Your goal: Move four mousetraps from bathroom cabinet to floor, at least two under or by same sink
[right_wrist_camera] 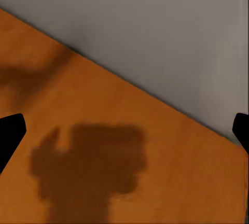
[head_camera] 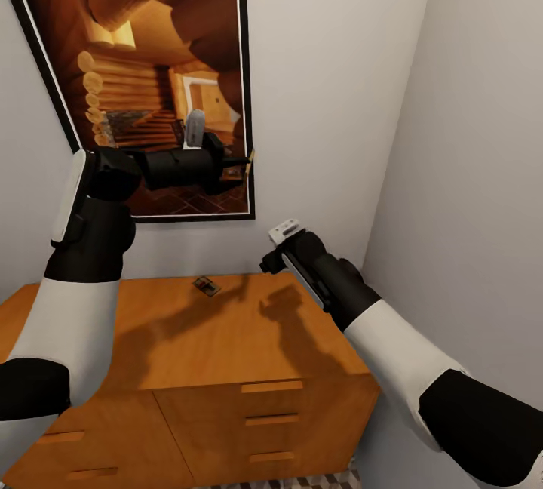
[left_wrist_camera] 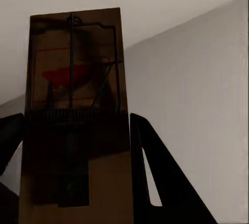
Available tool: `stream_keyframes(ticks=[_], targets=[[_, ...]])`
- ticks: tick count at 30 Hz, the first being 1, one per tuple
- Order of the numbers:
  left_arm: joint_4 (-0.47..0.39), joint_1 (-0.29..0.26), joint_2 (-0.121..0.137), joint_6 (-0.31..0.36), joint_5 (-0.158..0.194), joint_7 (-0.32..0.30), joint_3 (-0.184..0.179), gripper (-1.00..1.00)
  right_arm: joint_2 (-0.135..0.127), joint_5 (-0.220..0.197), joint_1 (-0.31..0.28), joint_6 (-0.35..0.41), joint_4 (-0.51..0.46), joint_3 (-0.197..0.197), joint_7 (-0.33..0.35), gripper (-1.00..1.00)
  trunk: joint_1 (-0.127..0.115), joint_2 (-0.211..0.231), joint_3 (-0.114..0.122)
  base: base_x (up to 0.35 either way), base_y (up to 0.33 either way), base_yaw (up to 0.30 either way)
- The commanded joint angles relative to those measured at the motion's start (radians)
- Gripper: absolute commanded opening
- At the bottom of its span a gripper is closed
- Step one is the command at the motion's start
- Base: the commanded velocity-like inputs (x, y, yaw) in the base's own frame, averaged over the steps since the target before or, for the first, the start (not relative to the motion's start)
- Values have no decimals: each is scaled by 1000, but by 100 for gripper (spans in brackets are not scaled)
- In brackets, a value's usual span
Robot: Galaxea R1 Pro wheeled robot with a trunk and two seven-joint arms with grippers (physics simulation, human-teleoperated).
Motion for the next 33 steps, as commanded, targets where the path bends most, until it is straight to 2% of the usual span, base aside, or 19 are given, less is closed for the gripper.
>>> stream_keyframes(ticks=[1, 7, 9, 11, 15, 19, 22, 24, 27, 30, 33], targets=[[0, -1, 1, 3, 5, -4, -1, -100, 1, -7, -1, 4, -1, 3, -11, 100, 0, -1, -1, 146, 108, 0], [-1, 0, -1, 6, 5, -106, -8, -100, 5, -10, 8, 2, -1, 11, -39, 100, 0, -1, -1, 69, 52, 0], [-1, 0, -10, 6, 5, -131, -10, -100, 5, -10, 10, 1, -1, 11, -40, 100, 0, -1, -1, 13, 10, 0], [-3, 0, -30, 7, 5, -159, -12, -100, 5, -10, 11, 1, -1, 11, -41, 100, 0, -1, -1, 6, 5, 0], [-3, 0, -47, 7, 5, -176, -13, -100, 5, -9, 12, -2, -1, 11, -41, 100, 0, -1, -1, 2, 2, 0], [-2, 0, -48, 7, 5, -180, -14, -100, 5, -17, 17, -4, -5, 11, -31, 100, 0, -1, -1, 0, 0, 0], [-2, 0, -47, 7, 5, -181, -14, -100, 3, -96, 23, -4, -6, 12, 3, 100, 0, -1, -1, 0, 0, 0], [-2, 1, -48, 7, 5, -182, -14, -100, 2, -185, 25, -5, -6, 13, 28, 100, 0, -1, -1, 56, 31, 0], [-2, 1, -49, 7, 5, -181, -14, -100, 1, -253, 25, -6, -8, 14, 41, 100, 0, -1, -1, 161, 115, 0], [-2, 0, -50, 7, 5, -181, -14, -100, 1, -278, 25, -7, -9, 14, 47, 100, 0, -1, -1, 214, 159, 0], [-2, 1, -51, 7, 5, -182, -14, -100, 1, -286, 25, -8, -9, 14, 53, 100, 0, -1, -1, 130, 97, 0]])
